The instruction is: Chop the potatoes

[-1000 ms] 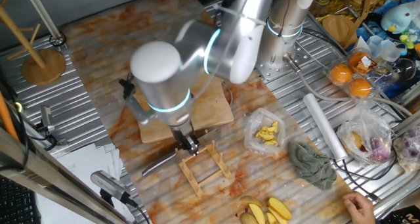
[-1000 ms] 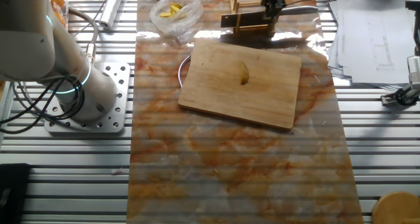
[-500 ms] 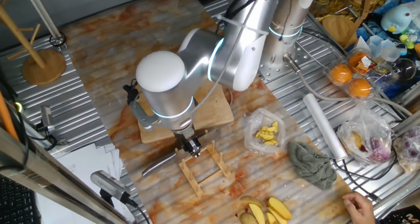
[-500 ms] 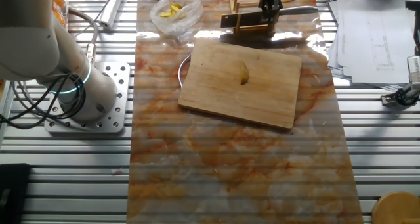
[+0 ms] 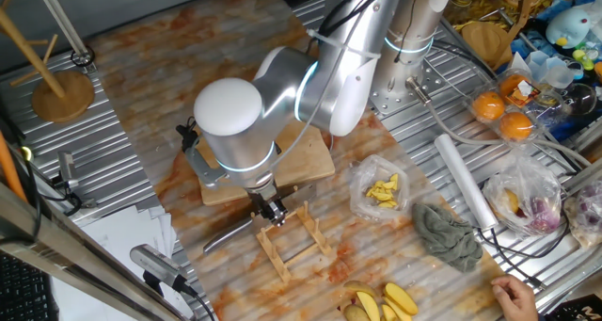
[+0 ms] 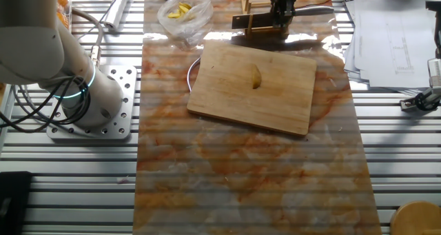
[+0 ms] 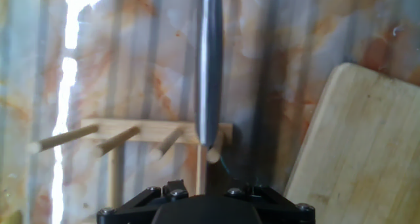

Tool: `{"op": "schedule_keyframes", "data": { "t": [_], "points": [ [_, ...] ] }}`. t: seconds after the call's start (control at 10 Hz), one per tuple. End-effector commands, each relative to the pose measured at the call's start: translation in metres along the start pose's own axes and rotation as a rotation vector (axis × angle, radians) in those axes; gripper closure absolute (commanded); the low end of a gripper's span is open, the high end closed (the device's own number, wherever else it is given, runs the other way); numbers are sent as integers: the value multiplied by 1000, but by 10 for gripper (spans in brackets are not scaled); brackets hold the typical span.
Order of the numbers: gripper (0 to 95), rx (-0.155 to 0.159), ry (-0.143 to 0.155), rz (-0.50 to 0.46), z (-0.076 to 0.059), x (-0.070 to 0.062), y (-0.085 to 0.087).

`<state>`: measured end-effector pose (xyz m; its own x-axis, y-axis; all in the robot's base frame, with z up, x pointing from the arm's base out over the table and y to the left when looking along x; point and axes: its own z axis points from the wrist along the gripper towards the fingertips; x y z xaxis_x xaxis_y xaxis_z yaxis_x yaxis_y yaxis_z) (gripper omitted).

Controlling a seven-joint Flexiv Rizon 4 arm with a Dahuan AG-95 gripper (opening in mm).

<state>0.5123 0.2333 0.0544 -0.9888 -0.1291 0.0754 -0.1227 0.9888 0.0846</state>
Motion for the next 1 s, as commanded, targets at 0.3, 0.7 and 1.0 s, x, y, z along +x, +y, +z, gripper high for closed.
{"op": "schedule_keyframes", "data": {
  "t": [0.3,0.7,1.0],
  "points": [
    [570,-2,1,1,6,-1,-2],
    [760,-5,1,0,11,-1,-2],
    [760,-5,2,-2,13,-2,-2]
  ]
}}
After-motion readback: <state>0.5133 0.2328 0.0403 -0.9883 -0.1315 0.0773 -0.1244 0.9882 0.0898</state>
